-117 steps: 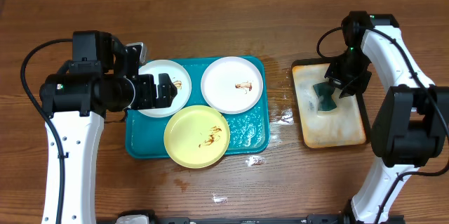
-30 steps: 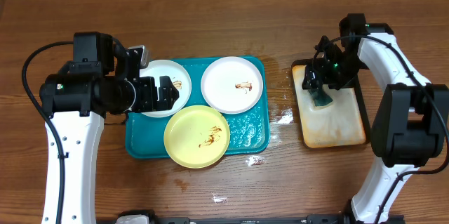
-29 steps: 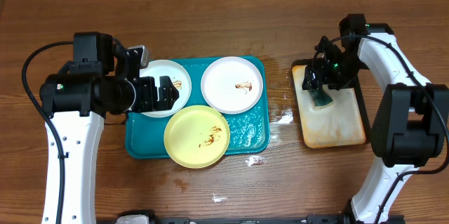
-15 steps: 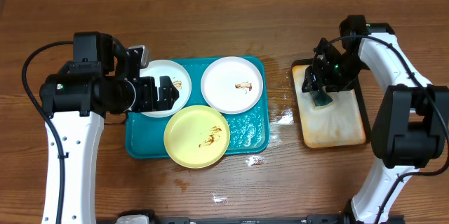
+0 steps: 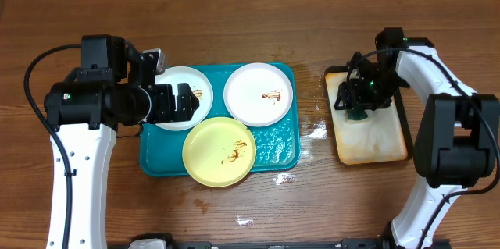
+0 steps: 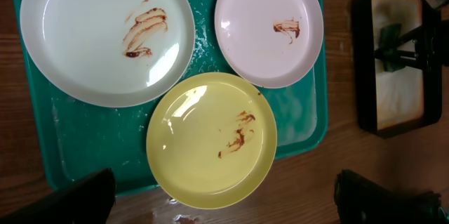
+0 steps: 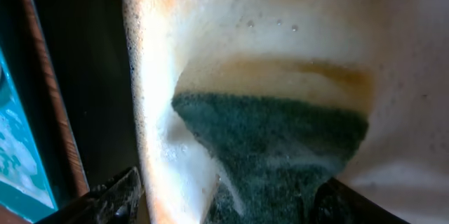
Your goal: Clean dirty plates on tray and stack at the side
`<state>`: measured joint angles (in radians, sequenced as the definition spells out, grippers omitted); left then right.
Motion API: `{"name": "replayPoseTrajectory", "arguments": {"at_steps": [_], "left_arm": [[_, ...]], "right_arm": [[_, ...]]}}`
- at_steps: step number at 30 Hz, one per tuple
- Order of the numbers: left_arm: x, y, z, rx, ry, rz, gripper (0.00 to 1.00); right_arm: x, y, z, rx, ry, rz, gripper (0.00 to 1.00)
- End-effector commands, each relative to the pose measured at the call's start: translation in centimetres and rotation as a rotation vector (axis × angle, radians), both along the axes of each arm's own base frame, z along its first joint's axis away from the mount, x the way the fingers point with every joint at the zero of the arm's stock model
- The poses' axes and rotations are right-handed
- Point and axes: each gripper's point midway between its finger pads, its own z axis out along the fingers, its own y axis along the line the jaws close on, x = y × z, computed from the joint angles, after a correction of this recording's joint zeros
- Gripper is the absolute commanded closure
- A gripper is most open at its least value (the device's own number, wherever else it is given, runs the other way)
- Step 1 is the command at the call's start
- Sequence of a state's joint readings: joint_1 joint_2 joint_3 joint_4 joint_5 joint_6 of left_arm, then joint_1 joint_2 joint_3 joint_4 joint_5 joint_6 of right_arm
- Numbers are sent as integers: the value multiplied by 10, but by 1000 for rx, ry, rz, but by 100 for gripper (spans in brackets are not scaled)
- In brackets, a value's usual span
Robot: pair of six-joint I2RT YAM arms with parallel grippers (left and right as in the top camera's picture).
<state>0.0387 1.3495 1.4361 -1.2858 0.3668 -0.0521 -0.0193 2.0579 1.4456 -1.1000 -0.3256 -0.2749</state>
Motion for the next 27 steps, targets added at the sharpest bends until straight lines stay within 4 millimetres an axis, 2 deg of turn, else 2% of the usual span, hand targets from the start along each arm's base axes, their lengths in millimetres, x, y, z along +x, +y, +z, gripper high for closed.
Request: {"name": "replayPoseTrajectory", "arguments": {"at_steps": [1,3,8,22,27], "left_arm": [[2,-5,2,-12,-13,-27,0],[2,-5,2,-12,-13,-27,0],[2,-5,2,-12,-13,-27,0],[4,-5,-2,-13,4,-26,0],[5,-5,-3,-13,5,-27,0]], "right_arm": [[4,0,12,5,-42,2,24],[4,0,12,5,-46,2,25],[7,-6,10,-35,-50,-18,38],[13,-13,12,-78,-63,-40,53],[15,-13,12,-78,-68,-45,78]]}}
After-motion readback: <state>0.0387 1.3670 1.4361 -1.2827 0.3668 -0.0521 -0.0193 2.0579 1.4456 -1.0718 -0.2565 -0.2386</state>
